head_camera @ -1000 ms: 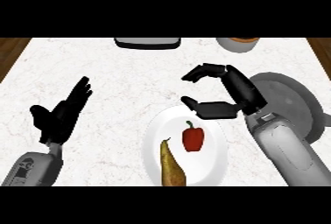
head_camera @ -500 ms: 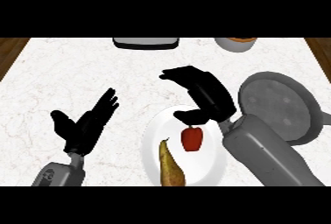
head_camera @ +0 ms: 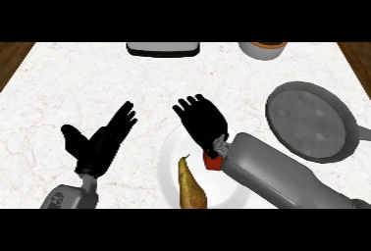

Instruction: Pick the bell pepper from the plate and place it in the pan

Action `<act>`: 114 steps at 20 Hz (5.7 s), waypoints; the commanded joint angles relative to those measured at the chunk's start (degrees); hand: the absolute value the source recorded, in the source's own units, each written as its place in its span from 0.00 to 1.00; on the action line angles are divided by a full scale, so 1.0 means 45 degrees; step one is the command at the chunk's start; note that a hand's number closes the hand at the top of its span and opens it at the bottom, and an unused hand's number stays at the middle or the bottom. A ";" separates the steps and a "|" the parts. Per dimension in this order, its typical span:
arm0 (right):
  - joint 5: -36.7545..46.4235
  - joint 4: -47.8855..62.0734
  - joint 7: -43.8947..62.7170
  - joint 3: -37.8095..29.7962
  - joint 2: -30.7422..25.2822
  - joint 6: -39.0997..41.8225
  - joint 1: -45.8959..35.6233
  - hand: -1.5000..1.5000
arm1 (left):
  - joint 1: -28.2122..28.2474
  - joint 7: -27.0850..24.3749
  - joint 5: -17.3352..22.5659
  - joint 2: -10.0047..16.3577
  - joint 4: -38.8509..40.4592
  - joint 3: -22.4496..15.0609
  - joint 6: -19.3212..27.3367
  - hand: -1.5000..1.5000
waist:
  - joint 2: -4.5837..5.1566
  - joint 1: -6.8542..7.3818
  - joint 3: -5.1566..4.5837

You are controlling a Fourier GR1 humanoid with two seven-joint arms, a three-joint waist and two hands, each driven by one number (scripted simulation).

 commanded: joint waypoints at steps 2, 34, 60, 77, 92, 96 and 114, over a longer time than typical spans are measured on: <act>0.0398 0.0781 0.3586 0.1132 0.1679 0.4138 -0.1018 0.00 | 0.0202 0.0009 -0.0081 -0.0215 -0.0232 -0.0053 0.0283 0.50 | 0.0012 -0.0038 0.0025; -0.0741 0.1833 0.9075 0.3037 0.3014 0.6928 0.0411 0.00 | 0.1066 0.0170 0.0065 0.0234 -0.1107 0.0700 -0.0510 0.50 | 0.0168 -0.0152 0.0084; 0.1311 -0.6071 0.3301 0.1937 -0.0194 0.1900 0.6041 1.00 | 0.1476 0.0545 -0.0522 -0.0198 -0.1481 0.1144 0.0000 0.50 | -0.0085 -0.1417 0.0137; 0.1055 -1.6289 0.2311 -0.1717 -0.5272 -0.6063 1.1627 1.00 | 0.1497 0.0355 -0.0456 -0.0412 -0.1634 0.0918 -0.0346 0.50 | 0.0188 -0.0724 0.0141; -0.4094 -0.7802 -0.5167 -0.6903 -0.6043 -0.9067 1.1198 1.00 | 0.0879 0.0523 -0.0740 -0.0732 -0.1266 0.0682 -0.0603 0.50 | 0.0247 -0.0088 0.0107; -0.4321 -0.5767 -0.5804 -0.8141 -0.5293 -0.9222 0.9840 1.00 | 0.0564 0.0611 -0.0910 -0.0858 -0.1025 0.0721 -0.0535 0.50 | 0.0242 -0.0105 0.0097; -0.6094 0.9019 -1.4163 -1.2248 -0.2719 -0.9861 0.2002 1.00 | -0.0149 0.0375 -0.1111 -0.1031 -0.0262 0.1099 -0.0937 0.50 | 0.0347 0.0122 0.0112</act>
